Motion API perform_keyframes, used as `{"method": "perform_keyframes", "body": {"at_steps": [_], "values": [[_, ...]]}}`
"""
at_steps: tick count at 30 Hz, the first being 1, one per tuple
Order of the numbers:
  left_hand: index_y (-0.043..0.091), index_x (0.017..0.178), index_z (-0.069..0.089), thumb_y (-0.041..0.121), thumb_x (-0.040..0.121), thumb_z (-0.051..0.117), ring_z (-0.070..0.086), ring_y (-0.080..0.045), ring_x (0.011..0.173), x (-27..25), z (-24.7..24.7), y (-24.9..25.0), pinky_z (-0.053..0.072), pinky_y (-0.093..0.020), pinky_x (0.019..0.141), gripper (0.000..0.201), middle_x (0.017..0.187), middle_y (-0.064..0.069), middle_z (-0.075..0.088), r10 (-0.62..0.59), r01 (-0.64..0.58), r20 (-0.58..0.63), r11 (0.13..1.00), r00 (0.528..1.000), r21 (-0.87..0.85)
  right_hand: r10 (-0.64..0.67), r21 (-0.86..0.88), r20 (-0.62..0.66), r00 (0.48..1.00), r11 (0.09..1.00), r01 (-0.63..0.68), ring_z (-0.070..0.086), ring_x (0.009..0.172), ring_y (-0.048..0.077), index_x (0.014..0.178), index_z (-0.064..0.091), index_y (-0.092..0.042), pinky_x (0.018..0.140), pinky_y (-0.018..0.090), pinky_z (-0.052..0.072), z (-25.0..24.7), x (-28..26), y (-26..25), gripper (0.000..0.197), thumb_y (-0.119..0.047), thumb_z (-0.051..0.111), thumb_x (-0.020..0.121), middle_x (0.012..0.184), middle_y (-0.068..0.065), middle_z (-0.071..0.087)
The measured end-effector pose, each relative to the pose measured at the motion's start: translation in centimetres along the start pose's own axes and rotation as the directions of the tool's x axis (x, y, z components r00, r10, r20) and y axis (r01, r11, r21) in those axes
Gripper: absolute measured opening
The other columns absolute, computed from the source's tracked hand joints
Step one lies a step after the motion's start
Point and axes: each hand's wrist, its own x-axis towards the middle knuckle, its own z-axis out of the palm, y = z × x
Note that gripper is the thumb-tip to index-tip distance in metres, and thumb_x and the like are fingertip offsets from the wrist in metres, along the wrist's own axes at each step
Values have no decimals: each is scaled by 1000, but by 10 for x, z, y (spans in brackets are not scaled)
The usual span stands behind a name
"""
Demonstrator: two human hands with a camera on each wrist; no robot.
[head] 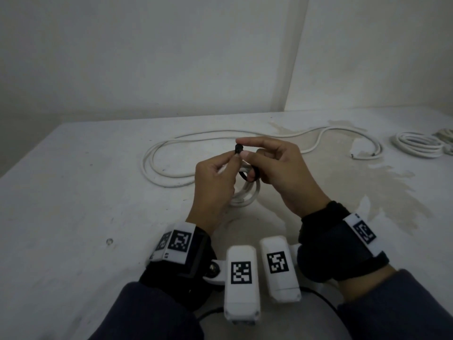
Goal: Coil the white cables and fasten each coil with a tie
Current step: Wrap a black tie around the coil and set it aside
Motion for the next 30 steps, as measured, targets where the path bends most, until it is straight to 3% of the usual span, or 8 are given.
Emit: {"method": "perform_keyframes", "body": {"at_steps": [7,12,15,18,22,27,30], "values": [[11,78,71,14,96,53,50,3,49,-1,1,2,38,-12,51,26,53,13,60,9,-10,11,1000,1000,8,-10,-18,-12,1000,1000,10,53,44,8,105,68,-6,48,10,40,2,1,1,18,1,59,90,46,-1,51],[14,83,71,13,97,52,50,4,48,-1,2,4,38,-12,51,23,51,16,59,5,-5,2,1000,1000,10,6,28,1,1000,1000,-6,54,47,8,106,68,-6,54,16,46,1,0,1,18,-2,57,92,54,8,53],[19,97,72,12,96,54,46,2,45,-1,2,3,39,-14,48,19,53,15,60,-25,24,-22,1000,999,-8,14,39,-3,1000,999,-13,52,45,6,106,68,-5,52,14,45,1,1,1,18,-1,56,93,56,10,51],[18,109,70,12,95,55,43,0,43,0,2,2,39,-18,46,22,53,13,60,-48,47,-38,999,998,-20,14,29,-3,1000,999,-14,53,48,8,103,69,-9,56,20,48,2,1,2,18,-2,57,92,54,5,53],[19,103,70,8,96,51,53,5,48,-1,3,5,40,-8,51,22,53,17,61,-10,10,-3,1000,1000,-9,5,24,-18,1000,1000,-4,53,48,9,99,70,-13,57,21,49,2,2,3,19,-1,57,92,64,14,56],[21,98,68,7,97,50,54,6,49,-3,4,8,39,-6,51,23,52,18,60,3,-1,46,1000,999,-24,4,26,-30,1000,1000,-3,53,46,10,97,69,-8,58,26,52,2,2,5,16,1,57,92,54,6,53],[25,94,68,8,97,50,53,6,47,-3,4,9,38,-6,50,25,51,18,59,16,-15,66,1000,998,-11,12,43,-49,999,999,-9,51,45,10,93,67,-5,53,24,49,2,2,4,13,3,57,91,56,10,52]]}}
